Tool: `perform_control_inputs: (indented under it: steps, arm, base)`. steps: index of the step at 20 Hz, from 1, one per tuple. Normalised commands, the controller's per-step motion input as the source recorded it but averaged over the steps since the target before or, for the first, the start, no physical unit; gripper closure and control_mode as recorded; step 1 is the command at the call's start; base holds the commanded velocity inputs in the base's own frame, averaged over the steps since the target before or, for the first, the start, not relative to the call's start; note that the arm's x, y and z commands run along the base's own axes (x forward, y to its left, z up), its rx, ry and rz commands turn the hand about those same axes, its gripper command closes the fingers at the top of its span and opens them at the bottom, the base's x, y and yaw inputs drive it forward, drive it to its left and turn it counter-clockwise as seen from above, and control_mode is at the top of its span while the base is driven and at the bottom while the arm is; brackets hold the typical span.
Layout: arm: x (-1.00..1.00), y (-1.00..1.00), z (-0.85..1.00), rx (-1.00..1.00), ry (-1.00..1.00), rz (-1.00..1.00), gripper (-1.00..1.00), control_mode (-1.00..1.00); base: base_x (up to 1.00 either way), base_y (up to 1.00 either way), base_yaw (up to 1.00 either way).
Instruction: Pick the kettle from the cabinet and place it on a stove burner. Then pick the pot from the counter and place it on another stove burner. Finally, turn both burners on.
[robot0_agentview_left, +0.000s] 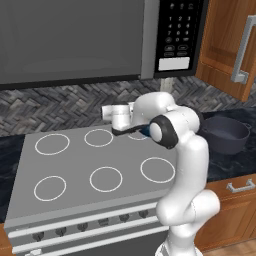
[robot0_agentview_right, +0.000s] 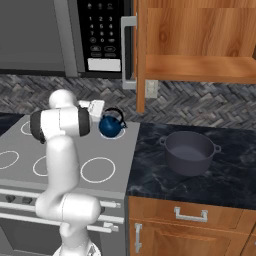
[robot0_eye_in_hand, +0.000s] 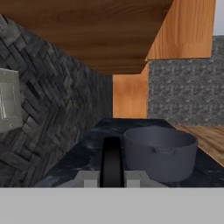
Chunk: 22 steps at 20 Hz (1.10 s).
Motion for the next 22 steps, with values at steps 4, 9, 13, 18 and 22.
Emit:
perform_control_inputs:
  steps: [4,9,13,18,22]
  arm:
    - [0.28,0.0,-0.28,-0.03,-0.17,-0.03,1.0,-1.0]
    - [0.26,0.0,-0.4,-0.03,-0.14,-0.02,1.0,-1.0]
    - [0.28,0.0,-0.46,-0.03,-0.16,-0.01,1.0,-1.0]
    - [0.23,0.0,-0.34,-0.01,-0.09,0.0,1.0,-1.0]
    - [0.29,0.0,-0.34,0.0,0.0,0.0,1.0,-1.0]
  base:
    - [0.0,0.0,0.0]
    - [0.0,0.0,0.0]
    - [0.0,0.0,0.0]
    - [0.0,0.0,0.0]
    - [0.0,0.0,0.0]
